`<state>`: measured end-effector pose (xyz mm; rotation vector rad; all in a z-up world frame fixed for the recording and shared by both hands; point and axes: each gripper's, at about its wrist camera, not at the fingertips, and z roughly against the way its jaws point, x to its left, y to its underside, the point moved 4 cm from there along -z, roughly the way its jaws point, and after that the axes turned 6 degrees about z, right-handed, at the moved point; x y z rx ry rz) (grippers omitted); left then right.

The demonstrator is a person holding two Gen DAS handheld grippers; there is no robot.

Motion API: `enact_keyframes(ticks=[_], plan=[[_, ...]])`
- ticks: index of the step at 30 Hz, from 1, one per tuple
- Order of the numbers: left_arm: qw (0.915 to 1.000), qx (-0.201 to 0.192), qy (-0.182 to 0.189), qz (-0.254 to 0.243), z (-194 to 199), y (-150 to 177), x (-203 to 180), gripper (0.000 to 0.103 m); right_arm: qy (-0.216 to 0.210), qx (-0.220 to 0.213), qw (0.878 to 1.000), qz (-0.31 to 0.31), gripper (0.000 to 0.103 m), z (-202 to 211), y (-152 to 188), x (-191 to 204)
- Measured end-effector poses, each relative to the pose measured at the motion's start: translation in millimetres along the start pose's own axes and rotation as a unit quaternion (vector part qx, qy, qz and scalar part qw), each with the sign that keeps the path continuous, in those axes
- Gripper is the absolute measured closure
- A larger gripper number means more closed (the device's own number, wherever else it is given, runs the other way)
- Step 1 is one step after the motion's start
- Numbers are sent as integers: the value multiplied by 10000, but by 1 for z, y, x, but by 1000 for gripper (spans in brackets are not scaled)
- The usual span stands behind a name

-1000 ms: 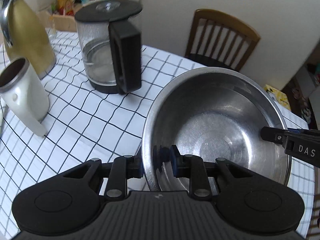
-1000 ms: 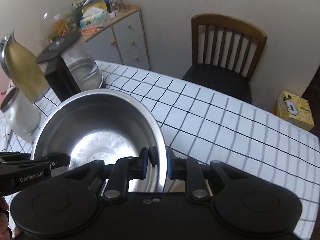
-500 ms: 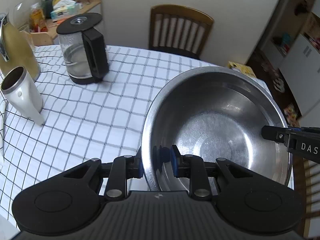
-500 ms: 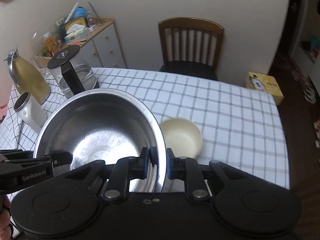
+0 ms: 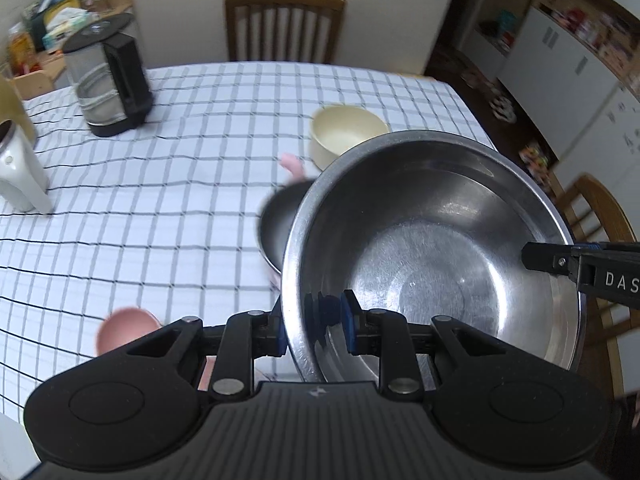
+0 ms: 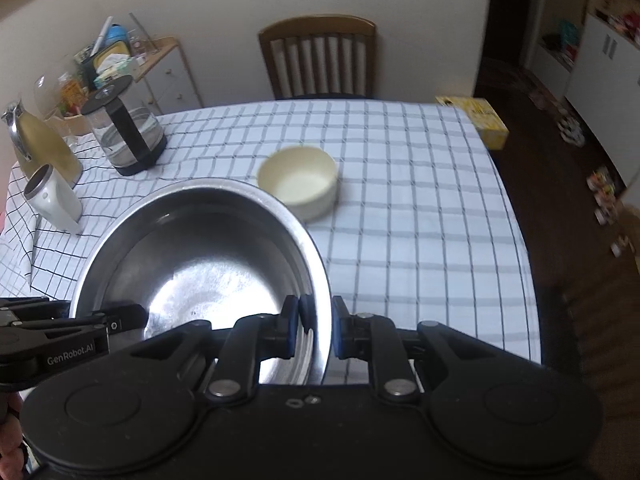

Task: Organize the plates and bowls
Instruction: 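Carry the steel bowl with both grippers and lower it beside the plate stack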

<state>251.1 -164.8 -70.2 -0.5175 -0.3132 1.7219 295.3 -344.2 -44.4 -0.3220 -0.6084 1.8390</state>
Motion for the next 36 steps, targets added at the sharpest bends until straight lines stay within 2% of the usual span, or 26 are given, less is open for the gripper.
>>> enact_keyframes(ticks=[8, 18, 23, 36], plan=[[9986, 229, 145, -462, -17, 42, -26, 79, 211, 147, 9988, -419, 86, 8, 61, -24], [9935, 639, 286, -894, -62, 83, -41, 78, 431, 556, 9939, -854, 86, -18, 122, -44], [9911, 723, 322, -1071, -76, 95, -44, 78, 530, 759, 9908, -988, 85, -33, 140, -48], [9875, 829, 294, -1309, -97, 109, -49, 78, 599, 944, 9869, -1163, 84, -52, 164, -58]])
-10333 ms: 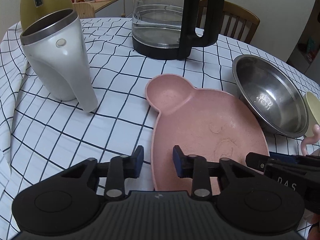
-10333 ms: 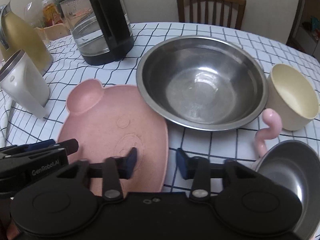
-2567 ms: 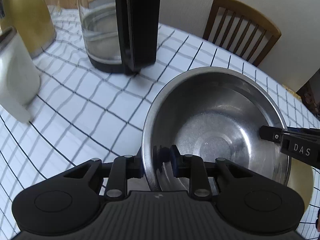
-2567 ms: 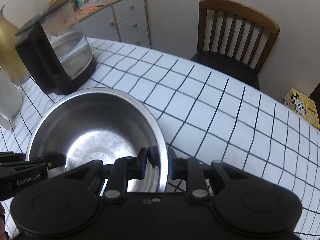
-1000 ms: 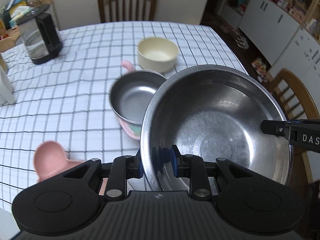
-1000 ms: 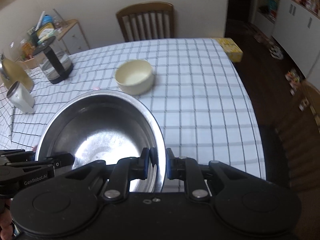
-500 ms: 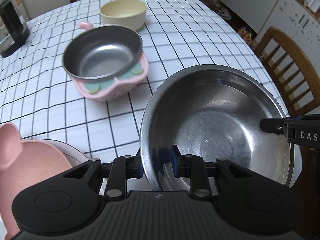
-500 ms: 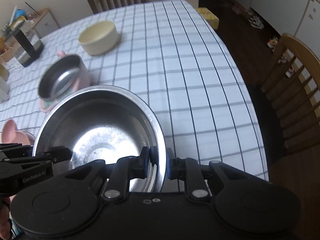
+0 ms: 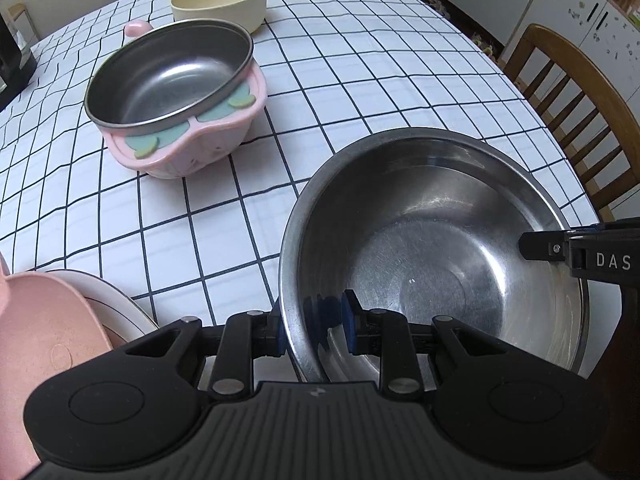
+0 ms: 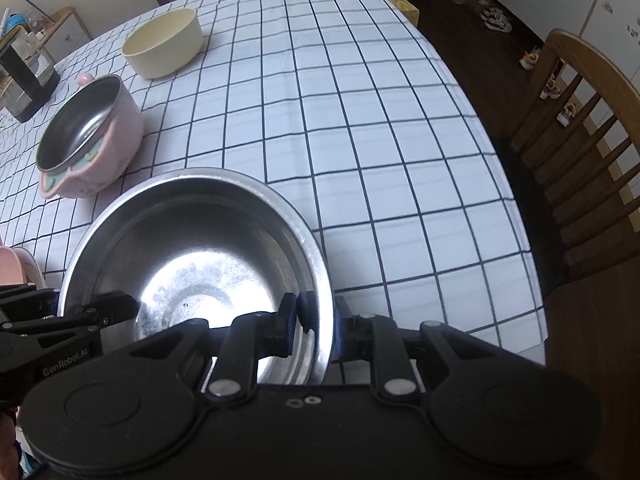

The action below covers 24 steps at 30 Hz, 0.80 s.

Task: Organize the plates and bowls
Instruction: 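Carry the steel bowl with both grippers and lower it beside the plate stack, then open both grippers and withdraw from the steel bowl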

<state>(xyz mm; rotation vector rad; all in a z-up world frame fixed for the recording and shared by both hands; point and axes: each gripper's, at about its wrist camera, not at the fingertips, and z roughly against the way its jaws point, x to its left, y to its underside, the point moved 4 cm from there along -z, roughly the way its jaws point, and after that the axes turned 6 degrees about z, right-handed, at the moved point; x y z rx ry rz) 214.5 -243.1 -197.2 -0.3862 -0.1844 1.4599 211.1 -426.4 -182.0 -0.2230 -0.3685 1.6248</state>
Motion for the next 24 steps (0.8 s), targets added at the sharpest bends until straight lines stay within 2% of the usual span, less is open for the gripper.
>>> enact_keyframes(ticks=[7, 12, 17, 22, 24], plan=[[10000, -17, -2, -53, -2, 0, 0, 78, 22, 27, 10000, 26, 83, -4, 3, 1], [10000, 3, -46, -40, 0, 2, 0, 78, -78, 43, 10000, 28, 76, -3, 2, 2], [10000, -1, -66, 13, 4, 2, 5, 75, -86, -4, 9999, 142, 74, 6, -2, 5], [9999, -118, -78, 16, 16, 0, 10, 73, -131, -137, 9993, 307, 63, 23, -7, 11], [9998, -205, -36, 79, 25, -2, 14, 72, -189, -241, 9987, 410, 64, 32, -10, 15]])
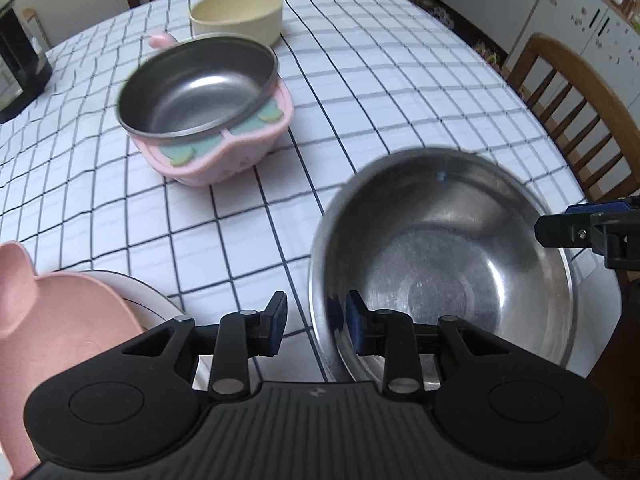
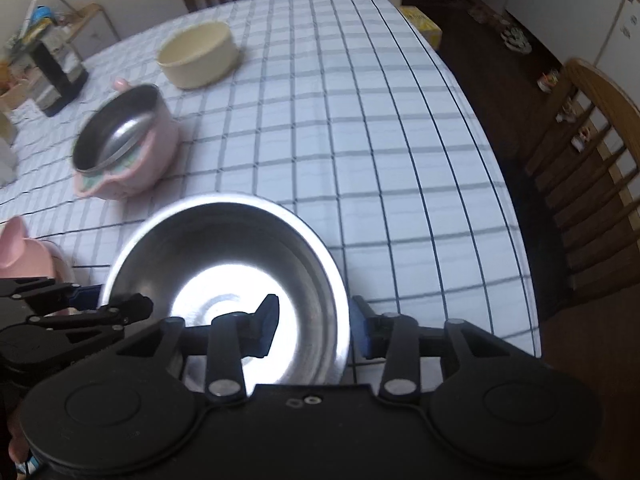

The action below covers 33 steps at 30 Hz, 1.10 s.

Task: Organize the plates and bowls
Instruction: 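Open both grippers and withdraw from the steel bowl, then move both grippers to the rim of the pink-handled steel pot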

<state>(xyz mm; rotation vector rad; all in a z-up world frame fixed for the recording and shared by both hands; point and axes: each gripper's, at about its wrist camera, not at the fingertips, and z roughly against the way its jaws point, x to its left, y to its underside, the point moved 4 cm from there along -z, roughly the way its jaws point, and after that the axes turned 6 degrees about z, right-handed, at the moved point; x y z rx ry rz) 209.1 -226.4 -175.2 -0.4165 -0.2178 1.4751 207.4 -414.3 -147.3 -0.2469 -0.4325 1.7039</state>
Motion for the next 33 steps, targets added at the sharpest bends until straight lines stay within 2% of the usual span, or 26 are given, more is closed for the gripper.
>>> enact_keyframes(ticks=[2, 4, 6, 12, 16, 26, 28, 30, 33], plan=[[9999, -100, 19, 46, 9, -4, 3, 71, -53, -107, 9999, 99, 63, 10, -5, 5], [9997, -260, 31, 24, 20, -8, 4, 58, -81, -222, 9995, 221, 61, 18, -10, 10], [9989, -461, 40, 17, 31, -14, 5, 50, -131, -318, 9989, 324, 59, 26, -16, 15], [9960, -881, 99, 76, 63, -32, 10, 48, -238, -632, 9957, 637, 51, 46, -36, 31], [9934, -1118, 103, 232, 79, -46, 21, 36, -329, -827, 9929, 792, 43, 56, -52, 42], [9869, -1467, -53, 663, 95, -74, 54, 25, -504, -1139, 9856, 1142, 30, 59, -82, 68], [9857, -1508, -33, 749, 95, -78, 62, 25, -524, -1196, 9840, 1210, 20, 58, -88, 72], [9856, -1472, 5, 835, 93, -83, 69, 25, -531, -1267, 9820, 1298, 16, 57, -93, 77], [9847, -1452, -28, 965, 87, -90, 79, 25, -570, -1325, 9786, 1467, 4, 52, -100, 86]])
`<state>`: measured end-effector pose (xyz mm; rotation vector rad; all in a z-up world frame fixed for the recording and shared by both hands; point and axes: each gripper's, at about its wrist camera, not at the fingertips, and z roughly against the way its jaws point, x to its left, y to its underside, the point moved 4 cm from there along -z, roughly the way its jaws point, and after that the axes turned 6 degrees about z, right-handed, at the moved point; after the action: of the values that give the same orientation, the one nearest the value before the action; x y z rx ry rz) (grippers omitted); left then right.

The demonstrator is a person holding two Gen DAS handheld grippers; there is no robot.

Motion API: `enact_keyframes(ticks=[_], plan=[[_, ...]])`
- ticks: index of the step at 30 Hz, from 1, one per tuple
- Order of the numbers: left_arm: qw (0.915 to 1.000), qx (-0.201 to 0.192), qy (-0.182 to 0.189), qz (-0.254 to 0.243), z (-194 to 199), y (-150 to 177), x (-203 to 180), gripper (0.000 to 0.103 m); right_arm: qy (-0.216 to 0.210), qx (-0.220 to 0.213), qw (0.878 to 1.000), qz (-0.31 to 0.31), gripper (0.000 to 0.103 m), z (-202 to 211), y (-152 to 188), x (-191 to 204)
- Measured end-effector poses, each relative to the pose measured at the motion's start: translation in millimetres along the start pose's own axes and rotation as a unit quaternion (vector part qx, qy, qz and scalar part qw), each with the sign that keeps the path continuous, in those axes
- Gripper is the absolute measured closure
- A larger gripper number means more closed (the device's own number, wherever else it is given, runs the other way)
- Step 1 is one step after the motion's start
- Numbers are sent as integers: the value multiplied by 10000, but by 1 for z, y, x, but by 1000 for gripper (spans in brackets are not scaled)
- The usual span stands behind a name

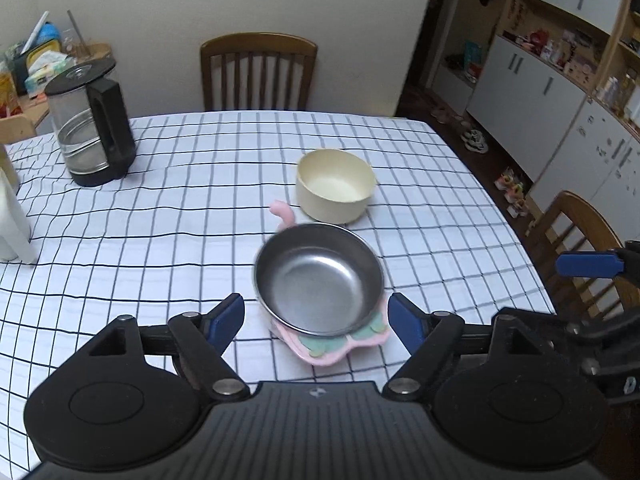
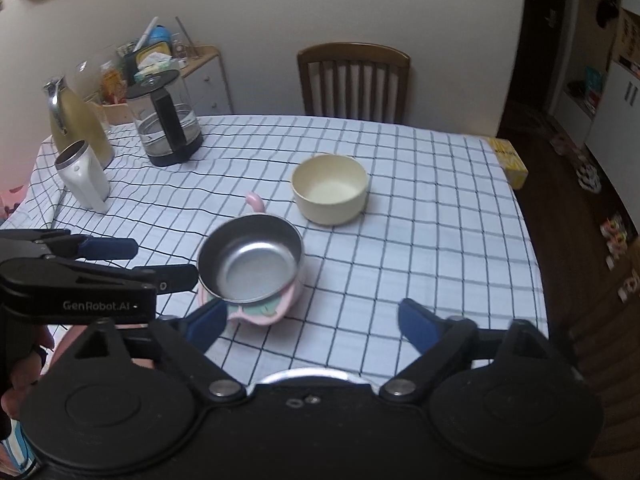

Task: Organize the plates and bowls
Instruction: 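Move both grippers to the rim of the pink-handled steel pot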

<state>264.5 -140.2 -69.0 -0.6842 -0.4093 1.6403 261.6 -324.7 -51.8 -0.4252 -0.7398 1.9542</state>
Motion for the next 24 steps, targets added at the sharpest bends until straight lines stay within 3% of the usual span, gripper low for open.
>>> enact_keyframes(ticks=[8, 17, 20, 24], plan=[[9993, 96, -316, 195, -33, -15, 22, 25, -109, 147, 9995, 248, 1, -40, -15, 7], [9967, 428, -653, 199, -86, -18, 34, 25, -154, 631, 9977, 205, 5, -108, -25, 1], [9954, 569, -724, 251, -101, -18, 38, 25, -172, 793, 9965, 195, 9, -127, -28, -2], [9938, 703, -841, 192, -119, -17, 39, 25, -215, 1003, 9945, 204, 22, -149, -30, -5]])
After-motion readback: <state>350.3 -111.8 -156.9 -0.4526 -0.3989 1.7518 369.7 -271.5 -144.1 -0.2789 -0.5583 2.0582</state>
